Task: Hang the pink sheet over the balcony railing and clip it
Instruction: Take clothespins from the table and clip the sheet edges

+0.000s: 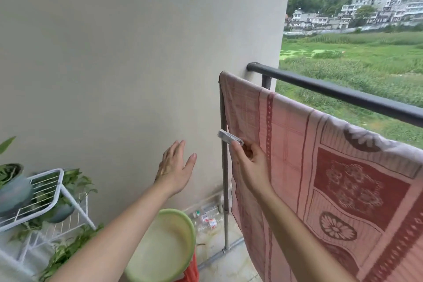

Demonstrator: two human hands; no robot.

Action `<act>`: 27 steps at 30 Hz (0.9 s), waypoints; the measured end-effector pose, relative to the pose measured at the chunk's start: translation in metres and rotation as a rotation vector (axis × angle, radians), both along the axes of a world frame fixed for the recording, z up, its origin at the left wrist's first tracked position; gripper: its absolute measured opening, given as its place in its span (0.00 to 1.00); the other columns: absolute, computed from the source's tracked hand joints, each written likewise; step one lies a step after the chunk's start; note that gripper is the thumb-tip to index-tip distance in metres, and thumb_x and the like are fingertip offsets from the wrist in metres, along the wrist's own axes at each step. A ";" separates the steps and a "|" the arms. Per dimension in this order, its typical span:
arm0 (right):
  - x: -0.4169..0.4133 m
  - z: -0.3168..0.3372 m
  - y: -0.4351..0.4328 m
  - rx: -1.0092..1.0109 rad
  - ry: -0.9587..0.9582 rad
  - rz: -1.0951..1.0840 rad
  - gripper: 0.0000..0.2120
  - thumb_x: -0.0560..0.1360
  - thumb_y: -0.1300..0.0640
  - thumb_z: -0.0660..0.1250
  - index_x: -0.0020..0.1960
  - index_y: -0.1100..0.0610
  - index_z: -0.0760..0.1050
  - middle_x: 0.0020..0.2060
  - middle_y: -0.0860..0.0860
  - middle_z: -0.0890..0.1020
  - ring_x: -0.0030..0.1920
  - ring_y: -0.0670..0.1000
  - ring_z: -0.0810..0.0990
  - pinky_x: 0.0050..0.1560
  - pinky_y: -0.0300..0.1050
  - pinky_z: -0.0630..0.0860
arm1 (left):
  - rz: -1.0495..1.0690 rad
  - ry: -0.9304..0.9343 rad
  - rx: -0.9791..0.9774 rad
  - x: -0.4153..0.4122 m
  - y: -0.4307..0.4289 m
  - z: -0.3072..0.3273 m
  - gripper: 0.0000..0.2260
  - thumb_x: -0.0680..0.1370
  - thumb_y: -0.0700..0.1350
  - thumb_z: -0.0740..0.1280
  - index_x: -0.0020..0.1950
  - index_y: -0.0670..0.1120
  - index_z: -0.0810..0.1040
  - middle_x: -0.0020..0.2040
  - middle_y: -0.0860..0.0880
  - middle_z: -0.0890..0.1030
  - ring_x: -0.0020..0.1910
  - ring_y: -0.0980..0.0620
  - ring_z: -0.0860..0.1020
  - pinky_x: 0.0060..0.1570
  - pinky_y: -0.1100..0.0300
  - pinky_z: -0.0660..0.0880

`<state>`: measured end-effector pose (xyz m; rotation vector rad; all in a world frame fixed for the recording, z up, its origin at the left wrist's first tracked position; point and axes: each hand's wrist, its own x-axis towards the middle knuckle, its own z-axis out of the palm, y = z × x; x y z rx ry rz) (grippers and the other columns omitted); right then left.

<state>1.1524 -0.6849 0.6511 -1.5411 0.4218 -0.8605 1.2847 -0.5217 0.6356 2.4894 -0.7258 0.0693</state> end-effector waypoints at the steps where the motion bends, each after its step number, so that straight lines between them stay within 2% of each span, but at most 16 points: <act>1: 0.018 0.010 -0.005 -0.019 -0.016 -0.002 0.06 0.78 0.52 0.70 0.54 0.50 0.80 0.45 0.48 0.84 0.42 0.41 0.79 0.45 0.35 0.74 | -0.007 -0.005 -0.021 0.017 -0.008 0.009 0.28 0.82 0.57 0.55 0.79 0.46 0.56 0.79 0.47 0.57 0.78 0.49 0.54 0.76 0.54 0.52; 3: 0.050 0.025 -0.013 -0.123 -0.023 -0.032 0.09 0.78 0.52 0.70 0.57 0.52 0.80 0.46 0.46 0.84 0.42 0.40 0.79 0.44 0.36 0.76 | -0.035 -0.002 -0.049 0.048 -0.024 0.021 0.26 0.82 0.55 0.57 0.77 0.46 0.60 0.77 0.48 0.62 0.76 0.49 0.58 0.73 0.56 0.54; 6: 0.089 0.047 -0.026 -0.432 -0.001 -0.118 0.13 0.77 0.50 0.71 0.60 0.52 0.79 0.48 0.46 0.81 0.43 0.43 0.80 0.45 0.38 0.77 | -0.082 0.035 -0.111 0.094 -0.057 0.026 0.23 0.81 0.55 0.60 0.73 0.47 0.66 0.72 0.48 0.69 0.71 0.49 0.66 0.69 0.55 0.62; 9: 0.115 0.069 -0.042 -0.693 -0.009 -0.246 0.17 0.75 0.48 0.71 0.62 0.54 0.78 0.51 0.49 0.80 0.44 0.44 0.82 0.48 0.44 0.81 | -0.179 0.149 -0.256 0.129 -0.101 0.022 0.20 0.80 0.56 0.62 0.68 0.46 0.72 0.64 0.48 0.76 0.64 0.50 0.74 0.63 0.55 0.69; 11: 0.126 0.088 -0.051 -0.812 0.007 -0.363 0.20 0.75 0.45 0.69 0.63 0.54 0.78 0.53 0.50 0.81 0.45 0.46 0.82 0.48 0.48 0.82 | -0.285 0.219 -0.361 0.143 -0.126 0.024 0.18 0.80 0.55 0.62 0.65 0.46 0.74 0.58 0.50 0.78 0.58 0.52 0.76 0.56 0.59 0.70; 14: 0.133 0.113 -0.064 -0.881 0.088 -0.502 0.22 0.76 0.43 0.65 0.65 0.55 0.76 0.53 0.50 0.81 0.46 0.45 0.82 0.47 0.47 0.82 | -0.413 0.292 -0.440 0.152 -0.152 0.029 0.16 0.80 0.57 0.62 0.60 0.48 0.76 0.53 0.53 0.80 0.54 0.53 0.78 0.54 0.58 0.72; 17: 0.149 0.124 -0.068 -0.928 0.232 -0.676 0.22 0.78 0.44 0.66 0.65 0.56 0.76 0.53 0.50 0.81 0.47 0.44 0.80 0.49 0.44 0.81 | -0.576 0.376 -0.444 0.168 -0.169 0.033 0.20 0.78 0.63 0.62 0.61 0.51 0.74 0.52 0.57 0.81 0.52 0.55 0.79 0.55 0.57 0.74; 19: 0.156 0.124 -0.068 -0.923 0.306 -0.742 0.21 0.78 0.44 0.66 0.65 0.56 0.76 0.52 0.50 0.81 0.47 0.45 0.79 0.50 0.44 0.80 | -0.665 0.417 -0.427 0.171 -0.174 0.033 0.20 0.77 0.65 0.61 0.60 0.52 0.73 0.49 0.58 0.81 0.49 0.57 0.79 0.50 0.58 0.73; 21: 0.163 0.119 -0.065 -0.936 0.379 -0.790 0.21 0.78 0.43 0.66 0.65 0.56 0.76 0.52 0.50 0.81 0.46 0.46 0.80 0.50 0.48 0.80 | -0.729 0.390 -0.397 0.176 -0.178 0.030 0.17 0.78 0.63 0.62 0.56 0.52 0.74 0.45 0.58 0.81 0.44 0.57 0.79 0.43 0.59 0.72; 23: 0.170 0.113 -0.060 -0.975 0.445 -0.838 0.21 0.78 0.42 0.64 0.64 0.54 0.76 0.51 0.49 0.82 0.47 0.48 0.81 0.54 0.51 0.78 | -0.794 0.402 -0.384 0.186 -0.176 0.026 0.13 0.78 0.59 0.64 0.52 0.51 0.77 0.42 0.57 0.81 0.41 0.54 0.79 0.40 0.59 0.73; 25: 0.177 0.111 -0.058 -1.008 0.488 -0.869 0.21 0.78 0.41 0.63 0.64 0.54 0.76 0.51 0.49 0.82 0.50 0.50 0.81 0.57 0.51 0.75 | -0.878 0.540 -0.446 0.200 -0.172 0.020 0.11 0.78 0.54 0.67 0.51 0.48 0.82 0.43 0.53 0.84 0.43 0.52 0.82 0.45 0.58 0.77; 27: 0.186 0.111 -0.057 -1.019 0.520 -0.885 0.21 0.79 0.41 0.62 0.64 0.54 0.76 0.51 0.49 0.82 0.52 0.51 0.80 0.59 0.50 0.72 | -0.938 0.684 -0.544 0.219 -0.164 0.016 0.08 0.77 0.49 0.71 0.50 0.46 0.85 0.44 0.51 0.86 0.42 0.54 0.81 0.47 0.61 0.76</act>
